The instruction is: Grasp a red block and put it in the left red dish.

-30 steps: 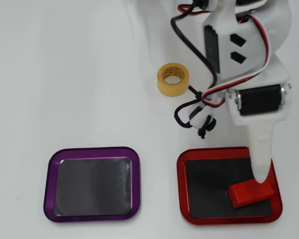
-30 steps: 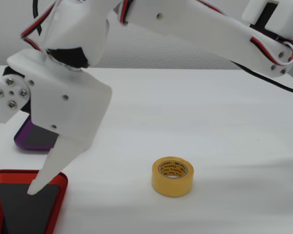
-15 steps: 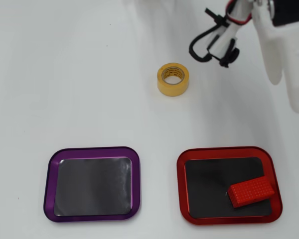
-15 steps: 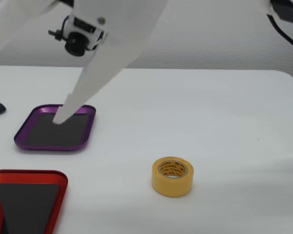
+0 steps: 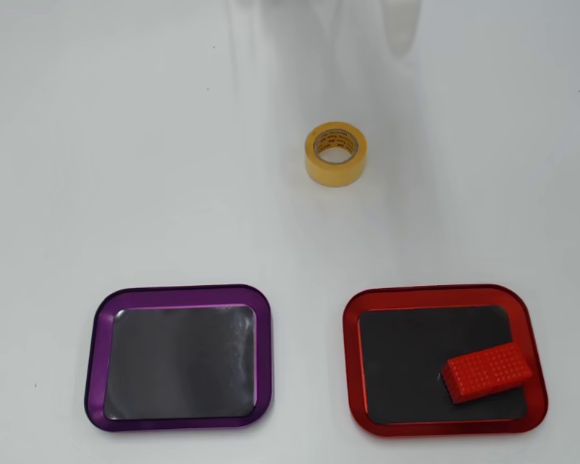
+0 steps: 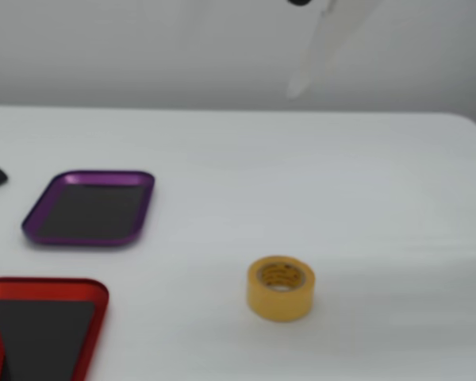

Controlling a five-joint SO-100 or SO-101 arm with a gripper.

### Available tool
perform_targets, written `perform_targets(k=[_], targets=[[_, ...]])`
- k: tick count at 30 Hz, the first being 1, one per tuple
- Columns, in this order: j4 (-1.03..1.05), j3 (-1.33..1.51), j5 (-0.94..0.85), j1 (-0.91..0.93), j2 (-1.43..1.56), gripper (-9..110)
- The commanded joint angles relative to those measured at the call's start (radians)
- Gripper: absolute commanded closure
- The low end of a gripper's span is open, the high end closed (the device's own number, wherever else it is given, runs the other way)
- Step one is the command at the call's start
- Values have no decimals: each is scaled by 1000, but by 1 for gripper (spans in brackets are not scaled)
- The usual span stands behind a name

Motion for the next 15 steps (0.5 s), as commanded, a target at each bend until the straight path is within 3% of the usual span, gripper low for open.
perform_targets(k=[1, 10, 15], targets=[[0, 170, 3, 55, 172, 76], [-61, 580, 0, 103, 394, 76], [-158, 792, -101, 103, 509, 76]])
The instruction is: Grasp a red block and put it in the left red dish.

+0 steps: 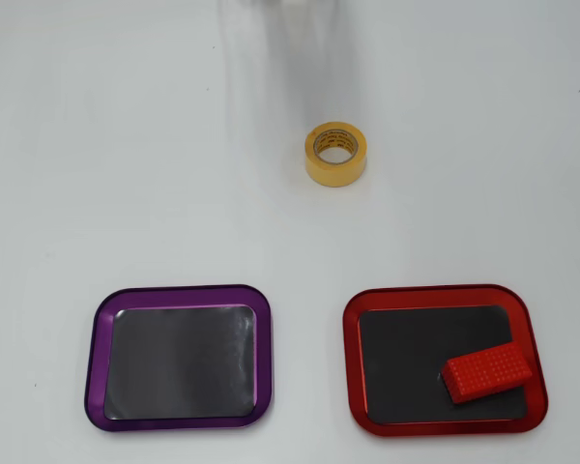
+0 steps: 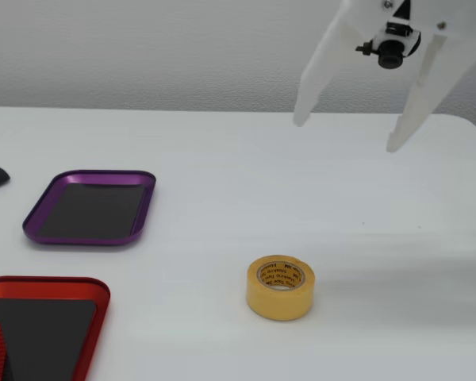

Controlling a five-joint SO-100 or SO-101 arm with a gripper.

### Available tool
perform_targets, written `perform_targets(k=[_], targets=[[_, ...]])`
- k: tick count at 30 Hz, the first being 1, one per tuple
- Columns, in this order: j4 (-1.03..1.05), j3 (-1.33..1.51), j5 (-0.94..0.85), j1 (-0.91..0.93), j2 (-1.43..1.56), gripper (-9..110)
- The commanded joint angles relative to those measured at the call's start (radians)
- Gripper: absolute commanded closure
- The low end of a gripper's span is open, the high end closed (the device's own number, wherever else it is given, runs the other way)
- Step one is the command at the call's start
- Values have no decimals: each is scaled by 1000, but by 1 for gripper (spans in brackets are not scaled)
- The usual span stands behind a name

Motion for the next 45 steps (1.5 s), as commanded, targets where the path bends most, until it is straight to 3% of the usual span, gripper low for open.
perform_targets(k=[1, 11, 18, 31, 45], targets=[[-71, 120, -46, 0, 107, 76], [-247, 411, -60, 97, 436, 76], [-305, 623, -184, 199, 686, 76], [-296, 1037, -233, 206, 1160, 76], [-301, 1243, -232, 204, 1252, 79]])
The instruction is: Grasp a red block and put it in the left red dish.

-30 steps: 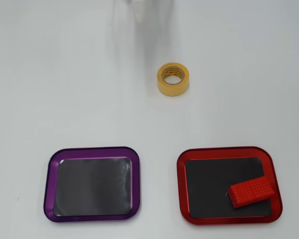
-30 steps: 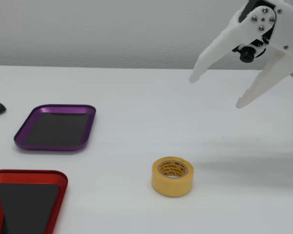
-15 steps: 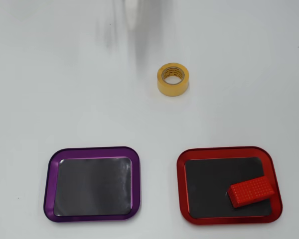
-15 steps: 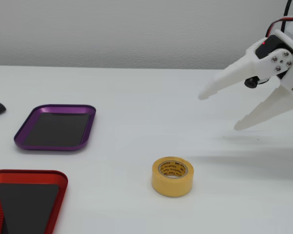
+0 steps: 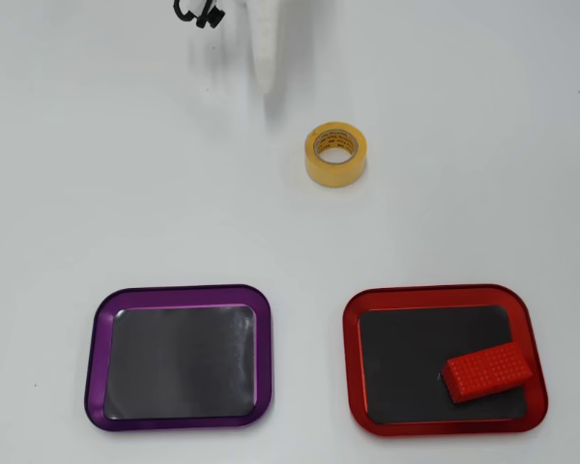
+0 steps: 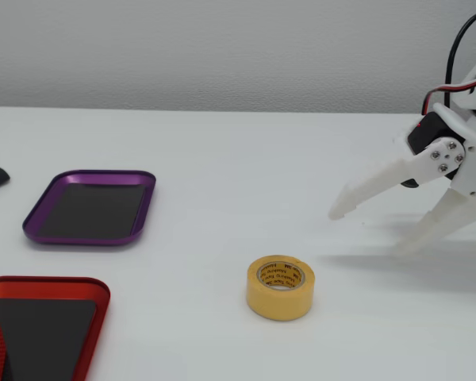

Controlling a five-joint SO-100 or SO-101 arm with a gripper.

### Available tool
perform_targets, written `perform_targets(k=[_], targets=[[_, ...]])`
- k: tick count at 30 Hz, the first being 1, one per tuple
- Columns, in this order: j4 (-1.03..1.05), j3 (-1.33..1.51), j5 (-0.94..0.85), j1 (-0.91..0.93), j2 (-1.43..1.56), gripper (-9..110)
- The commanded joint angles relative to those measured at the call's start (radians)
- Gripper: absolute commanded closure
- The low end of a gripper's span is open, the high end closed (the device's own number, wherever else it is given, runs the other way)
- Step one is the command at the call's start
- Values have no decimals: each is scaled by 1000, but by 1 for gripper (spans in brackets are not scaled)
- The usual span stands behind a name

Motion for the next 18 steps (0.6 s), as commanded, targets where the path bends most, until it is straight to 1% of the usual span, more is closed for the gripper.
perform_targets(k=[1, 3, 6, 11, 18], targets=[[0, 20, 3, 2, 92, 81], [3, 20, 3, 0, 92, 88], [3, 20, 6, 0, 92, 103], [-8, 20, 144, 0, 92, 102], [-6, 20, 147, -2, 92, 102]])
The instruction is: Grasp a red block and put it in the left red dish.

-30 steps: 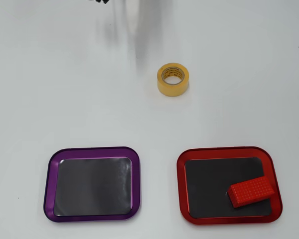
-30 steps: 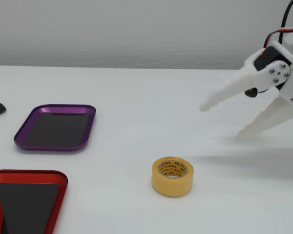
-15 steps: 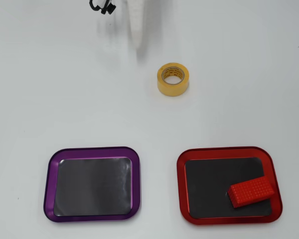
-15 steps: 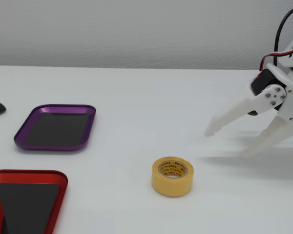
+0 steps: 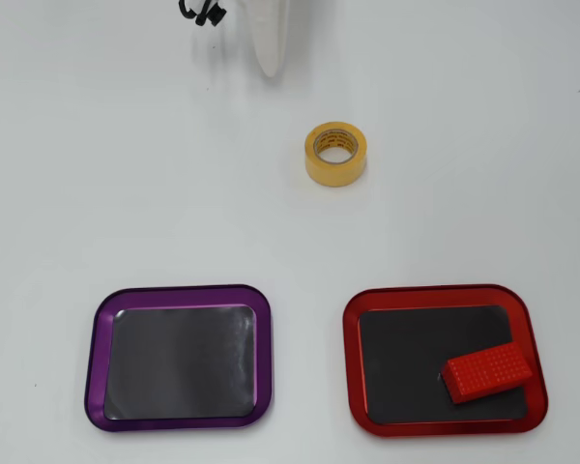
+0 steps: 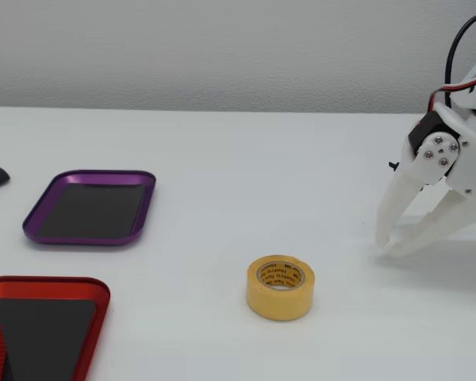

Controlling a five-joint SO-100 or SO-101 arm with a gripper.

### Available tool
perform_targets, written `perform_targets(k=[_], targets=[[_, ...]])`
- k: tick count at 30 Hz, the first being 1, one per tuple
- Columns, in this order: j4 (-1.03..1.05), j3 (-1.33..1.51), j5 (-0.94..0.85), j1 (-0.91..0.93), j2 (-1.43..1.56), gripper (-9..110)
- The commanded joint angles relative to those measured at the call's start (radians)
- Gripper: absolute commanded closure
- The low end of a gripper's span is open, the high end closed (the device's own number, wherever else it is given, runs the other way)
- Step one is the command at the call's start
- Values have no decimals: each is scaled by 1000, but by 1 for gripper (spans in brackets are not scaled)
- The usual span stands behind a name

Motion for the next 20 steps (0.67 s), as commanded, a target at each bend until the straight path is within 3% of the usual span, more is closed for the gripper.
perform_targets(k=[1, 20], targets=[[0, 6, 6, -2, 92, 102], [-2, 6, 14, -2, 92, 102]])
